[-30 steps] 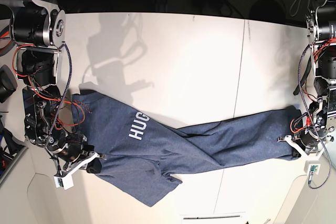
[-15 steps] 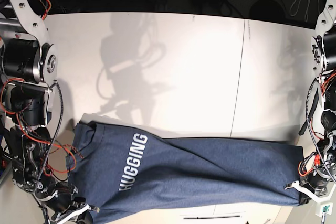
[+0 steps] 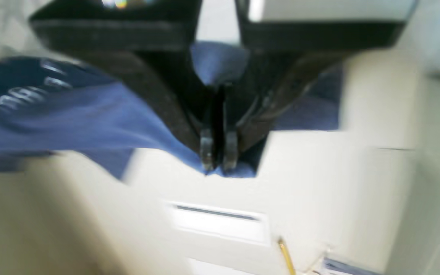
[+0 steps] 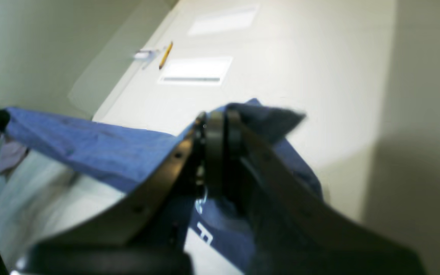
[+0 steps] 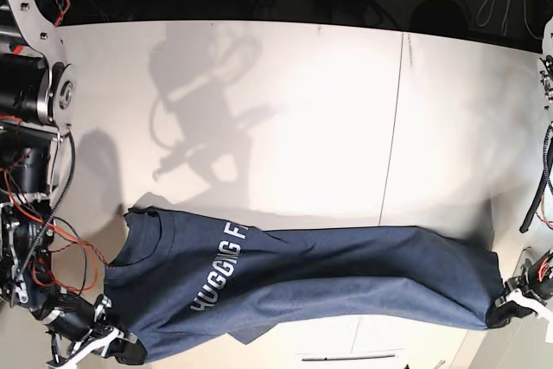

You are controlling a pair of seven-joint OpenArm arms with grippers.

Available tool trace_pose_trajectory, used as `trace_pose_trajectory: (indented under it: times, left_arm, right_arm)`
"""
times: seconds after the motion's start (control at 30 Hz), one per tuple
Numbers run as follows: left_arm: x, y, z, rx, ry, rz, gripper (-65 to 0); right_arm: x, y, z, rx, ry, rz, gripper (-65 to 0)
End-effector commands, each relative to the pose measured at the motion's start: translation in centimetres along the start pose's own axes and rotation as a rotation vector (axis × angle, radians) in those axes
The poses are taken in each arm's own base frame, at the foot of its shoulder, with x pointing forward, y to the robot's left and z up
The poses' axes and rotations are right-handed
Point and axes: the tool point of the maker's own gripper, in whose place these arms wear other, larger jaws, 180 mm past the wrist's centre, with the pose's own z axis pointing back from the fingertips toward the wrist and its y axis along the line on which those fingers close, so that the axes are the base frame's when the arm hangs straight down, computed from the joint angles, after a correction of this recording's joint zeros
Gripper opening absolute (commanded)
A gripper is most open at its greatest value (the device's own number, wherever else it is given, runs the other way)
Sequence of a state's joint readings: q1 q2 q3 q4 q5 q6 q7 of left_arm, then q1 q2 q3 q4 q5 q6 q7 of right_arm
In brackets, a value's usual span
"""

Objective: Layout the t-shirt on the table in an organized manner, then fold the t-shirt properly
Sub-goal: 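Lift the shirt with both grippers and drag it across the table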

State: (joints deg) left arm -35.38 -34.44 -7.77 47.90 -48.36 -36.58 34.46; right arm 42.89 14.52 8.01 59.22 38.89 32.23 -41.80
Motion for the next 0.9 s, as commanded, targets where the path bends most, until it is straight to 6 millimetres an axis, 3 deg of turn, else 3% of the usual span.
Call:
trace_pose_trajectory:
  times: [0.0,0.2,0.43,0.6,0.73,0.87]
  left_arm:
    - [2.3,-0.6,1.0,-0.059,-0.064,0.017,-65.0]
    - [-2.3,0.3,4.8,-0.165,-0.01,0.32,-65.0]
    - [-9.6,2.4,9.8,-0.148,0.077,0.5,-65.0]
    - [-14.8,3.3,12.2,-0.087,0.164,0.55,-65.0]
    - [-16.6,3.8,13.3,-0.053,0.179,0.569,-65.0]
    - [-16.6,4.2,13.4,-0.038,0.187,0.554,-65.0]
  right_arm:
    - [2.9,1.2,1.1,0.037,-0.07,0.042,-65.0]
    - [-2.7,3.4,4.6,0.061,0.034,0.132,-65.0]
    - [-13.3,4.3,7.3,0.078,0.181,0.037,-65.0]
    - [-20.0,4.4,9.5,0.065,0.298,-0.054,-65.0]
    - [-23.1,4.5,10.8,0.056,0.354,-0.096,-65.0]
    - [-24.4,4.5,11.5,0.049,0.382,-0.108,-65.0]
